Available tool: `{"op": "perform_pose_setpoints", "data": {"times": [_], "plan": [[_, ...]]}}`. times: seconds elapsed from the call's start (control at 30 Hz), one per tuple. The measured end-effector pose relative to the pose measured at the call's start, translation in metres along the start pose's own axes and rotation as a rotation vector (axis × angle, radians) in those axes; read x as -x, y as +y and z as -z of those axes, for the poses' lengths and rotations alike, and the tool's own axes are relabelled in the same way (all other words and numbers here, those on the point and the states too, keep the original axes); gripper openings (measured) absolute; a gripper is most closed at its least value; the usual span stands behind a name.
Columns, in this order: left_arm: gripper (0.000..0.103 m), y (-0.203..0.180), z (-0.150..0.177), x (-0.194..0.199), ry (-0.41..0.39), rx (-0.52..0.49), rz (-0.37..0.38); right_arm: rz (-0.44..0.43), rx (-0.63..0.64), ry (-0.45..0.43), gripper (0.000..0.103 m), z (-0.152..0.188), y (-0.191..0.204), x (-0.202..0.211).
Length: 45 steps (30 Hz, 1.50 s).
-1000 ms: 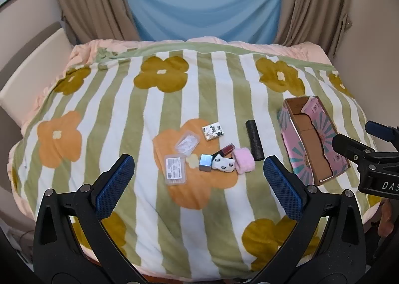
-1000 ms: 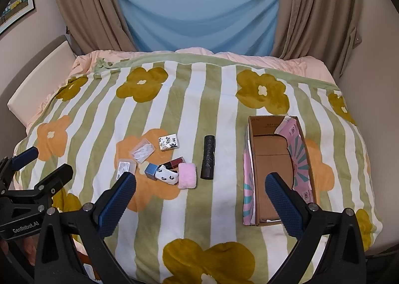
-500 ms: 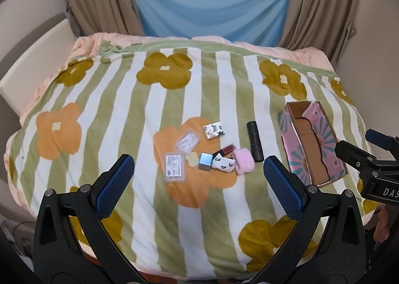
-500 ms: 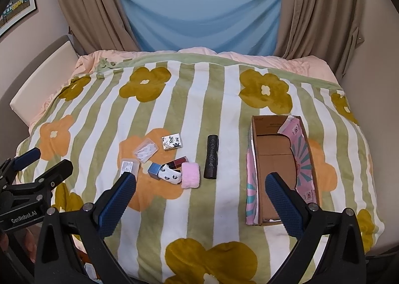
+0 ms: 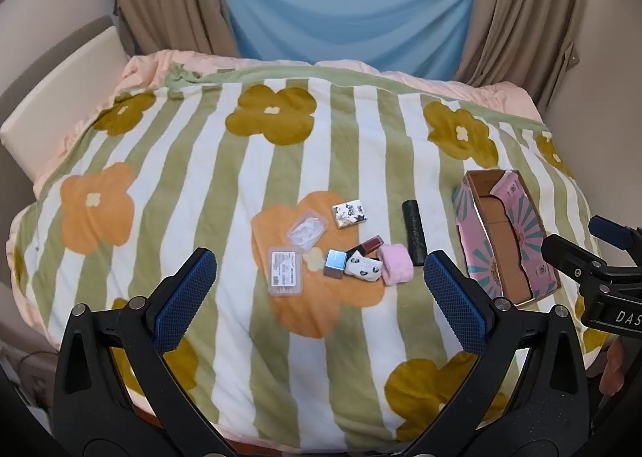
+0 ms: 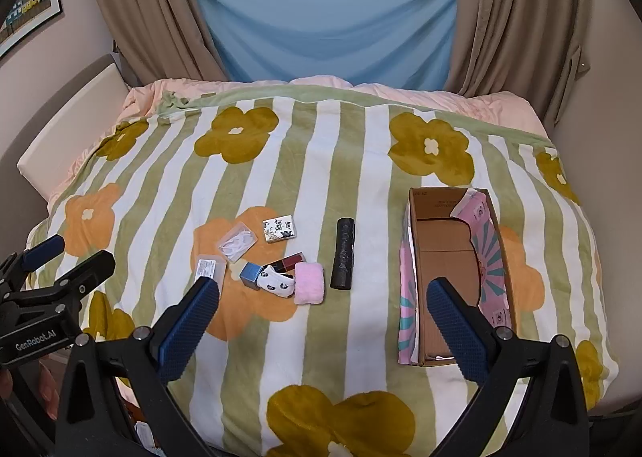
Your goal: Organize objects
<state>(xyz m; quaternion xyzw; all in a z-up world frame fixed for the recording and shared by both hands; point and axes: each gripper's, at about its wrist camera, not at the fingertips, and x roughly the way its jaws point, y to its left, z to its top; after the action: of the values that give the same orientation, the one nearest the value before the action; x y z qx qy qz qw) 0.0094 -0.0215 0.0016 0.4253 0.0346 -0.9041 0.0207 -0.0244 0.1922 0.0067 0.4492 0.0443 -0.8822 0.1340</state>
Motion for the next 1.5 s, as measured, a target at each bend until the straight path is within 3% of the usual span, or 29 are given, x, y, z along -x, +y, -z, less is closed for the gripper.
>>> {"op": "perform_pose_setpoints", "data": {"times": [1.03, 1.5], "plan": [[0.102, 0.005, 0.004, -0.013, 0.020, 0.030, 0.018, -0.024, 0.009, 0.006, 0.103, -0.003, 0.006, -0.010], [0.102, 0.026, 0.008, -0.049, 0.123, 0.080, -0.010, -0.039, 0.033, 0.076, 0.103, -0.019, -0.005, -0.050]]}}
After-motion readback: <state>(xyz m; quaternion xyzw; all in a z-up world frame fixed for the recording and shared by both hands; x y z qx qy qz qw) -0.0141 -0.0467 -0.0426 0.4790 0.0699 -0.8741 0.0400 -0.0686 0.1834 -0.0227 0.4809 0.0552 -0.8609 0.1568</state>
